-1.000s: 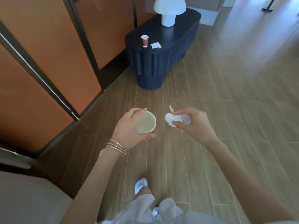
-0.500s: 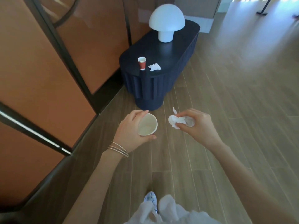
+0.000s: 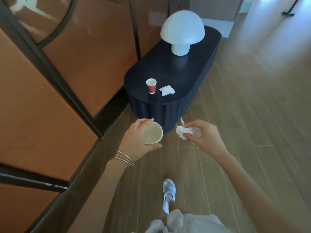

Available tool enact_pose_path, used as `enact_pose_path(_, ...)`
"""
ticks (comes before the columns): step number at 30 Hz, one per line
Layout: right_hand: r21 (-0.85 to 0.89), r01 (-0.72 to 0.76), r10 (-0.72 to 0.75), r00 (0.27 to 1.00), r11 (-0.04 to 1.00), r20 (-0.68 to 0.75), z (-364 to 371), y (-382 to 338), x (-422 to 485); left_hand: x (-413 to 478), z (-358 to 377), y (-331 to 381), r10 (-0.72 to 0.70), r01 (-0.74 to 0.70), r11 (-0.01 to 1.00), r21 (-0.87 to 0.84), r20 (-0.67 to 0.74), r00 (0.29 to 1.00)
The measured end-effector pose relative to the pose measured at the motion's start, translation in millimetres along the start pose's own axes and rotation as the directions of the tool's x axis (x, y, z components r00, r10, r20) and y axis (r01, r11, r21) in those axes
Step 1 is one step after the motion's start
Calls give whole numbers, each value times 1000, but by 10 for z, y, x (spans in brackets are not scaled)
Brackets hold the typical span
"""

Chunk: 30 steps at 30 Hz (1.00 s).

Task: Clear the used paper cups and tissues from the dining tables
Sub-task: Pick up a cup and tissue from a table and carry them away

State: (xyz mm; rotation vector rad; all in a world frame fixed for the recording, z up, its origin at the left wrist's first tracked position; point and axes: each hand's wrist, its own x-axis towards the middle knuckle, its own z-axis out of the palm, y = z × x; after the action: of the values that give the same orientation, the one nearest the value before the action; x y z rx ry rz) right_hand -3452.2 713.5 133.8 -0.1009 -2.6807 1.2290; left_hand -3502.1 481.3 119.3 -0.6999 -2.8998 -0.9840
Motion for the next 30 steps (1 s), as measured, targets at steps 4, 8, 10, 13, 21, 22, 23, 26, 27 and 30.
enact_pose_path(4, 6, -10, 10, 1000, 1000, 16, -50, 115, 909, 852, -67, -72, 8, -8, 1000, 24, -7, 1000)
enact_pose_path(8, 20, 7, -8, 999, 1000, 47, -10, 251, 1626, 1506, -28, -190, -11, 10, 1000, -25, -42, 999)
enact_pose_path(10, 16, 0, -1, 998, 1000, 57, 25, 327, 1902, 1769, -3, -288, -32, 30, 998, -50, -53, 998)
enact_pose_path(13, 21, -17, 15, 997, 1000, 70, 101, 468, 2283, 2181, 20, -478, -48, 44, 997, -64, -64, 997)
enact_pose_path(21, 38, -127, 124, 990, 991, 71, 454, 745, 3298, 3384, 35, -1079, -16, 16, 998, -53, 6, 1000)
enact_pose_path(22, 34, -137, 134, 989, 990, 68, 497, 757, 3424, 3533, 33, -1157, -6, 7, 998, -57, 19, 1000)
enact_pose_path(23, 25, -145, 143, 987, 989, 67, 535, 767, 3556, 3682, 28, -1238, 4, -3, 998, -56, 28, 1000)
enact_pose_path(26, 18, -190, 188, 981, 982, 56, 627, 822, 3953, 4099, 37, -1480, 17, -14, 998, -59, 57, 998)
enact_pose_path(27, 26, -204, 203, 978, 979, 45, 663, 852, 4069, 4222, 54, -1557, 23, -18, 998, -64, 70, 997)
enact_pose_path(30, 49, -250, 248, 968, 967, 41, 817, 967, 4355, 4532, 144, -1768, 25, -19, 998, -61, 106, 994)
